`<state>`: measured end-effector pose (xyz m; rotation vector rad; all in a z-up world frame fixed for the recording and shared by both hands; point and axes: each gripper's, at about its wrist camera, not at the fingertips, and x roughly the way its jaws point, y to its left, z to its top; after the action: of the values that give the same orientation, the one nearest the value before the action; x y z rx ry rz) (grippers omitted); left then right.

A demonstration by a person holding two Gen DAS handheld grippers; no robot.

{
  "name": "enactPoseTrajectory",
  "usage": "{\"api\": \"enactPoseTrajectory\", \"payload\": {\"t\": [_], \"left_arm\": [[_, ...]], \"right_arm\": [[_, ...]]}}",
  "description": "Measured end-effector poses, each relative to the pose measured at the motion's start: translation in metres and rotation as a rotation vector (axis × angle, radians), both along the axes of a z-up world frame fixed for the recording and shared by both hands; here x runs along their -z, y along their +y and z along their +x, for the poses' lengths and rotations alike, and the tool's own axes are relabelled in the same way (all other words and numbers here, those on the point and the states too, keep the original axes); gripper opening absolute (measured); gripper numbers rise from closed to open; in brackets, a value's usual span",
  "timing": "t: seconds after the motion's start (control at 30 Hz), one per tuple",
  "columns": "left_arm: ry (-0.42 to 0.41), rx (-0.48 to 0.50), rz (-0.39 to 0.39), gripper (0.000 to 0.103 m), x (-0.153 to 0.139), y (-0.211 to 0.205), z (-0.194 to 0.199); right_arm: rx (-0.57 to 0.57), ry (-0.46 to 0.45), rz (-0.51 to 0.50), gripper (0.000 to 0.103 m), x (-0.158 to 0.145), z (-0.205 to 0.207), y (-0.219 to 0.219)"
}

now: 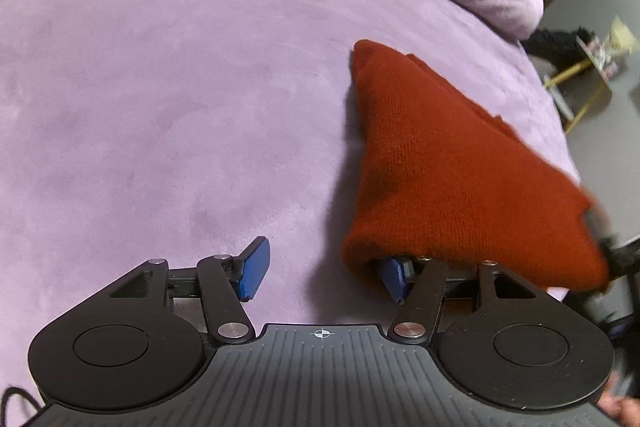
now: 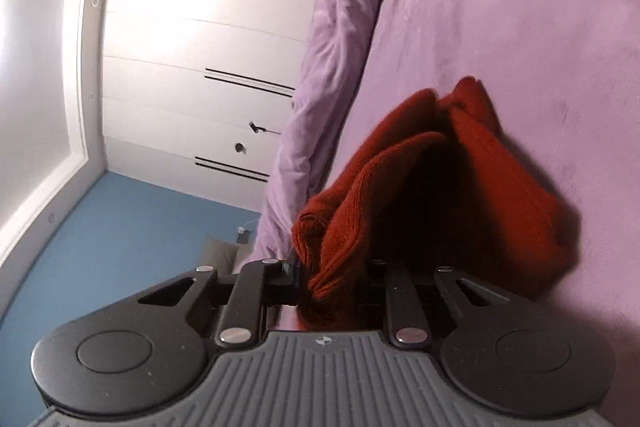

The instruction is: Fold small clothes

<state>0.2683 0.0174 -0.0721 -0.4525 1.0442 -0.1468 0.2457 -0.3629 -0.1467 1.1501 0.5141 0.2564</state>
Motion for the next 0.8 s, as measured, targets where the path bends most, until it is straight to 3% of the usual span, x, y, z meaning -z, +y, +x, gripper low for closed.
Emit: {"api": "enactPoseTrajectory", "payload": {"t": [0.07,0.13,0.3,0.43,0.57,0.7,0.8], "left_arm": [[0.029,-0.003,-0.014,0.064,0.005,0.002,0.002],[0.023,0.008,0.007,0.064,0.007,0.0,0.0],[-0.025,0.007,0.056,0.064,0.002,0.0,-0.005],[-0.007,0.026,0.061,0.066,0.003,0.001,-0.007],[0.026,0.058,0.05,0.065,-0.003,0.014,-0.009],[0.0,0.03,0.026,0.065,-0.018,0.042,-0.012],[-0.01,-0.003,-0.037,0.068,-0.025,0.051,-0.002]], "right_arm": [[-0.019,0.118,-0.136,0.019,0.006,0.011,0.005],[-0.033,0.167,-0.187,0.019,0.014,0.015,0.01],[-0.057,0.144,-0.148,0.019,0.012,0.019,0.011],[-0.091,0.162,-0.21,0.019,0.011,0.022,0.006],[-0.099,0.131,-0.278,0.033,-0.008,0.003,-0.013],[-0.015,0.086,-0.359,0.05,-0.033,-0.012,-0.037],[-0.045,0.069,-0.35,0.051,-0.037,0.01,-0.036]]}}
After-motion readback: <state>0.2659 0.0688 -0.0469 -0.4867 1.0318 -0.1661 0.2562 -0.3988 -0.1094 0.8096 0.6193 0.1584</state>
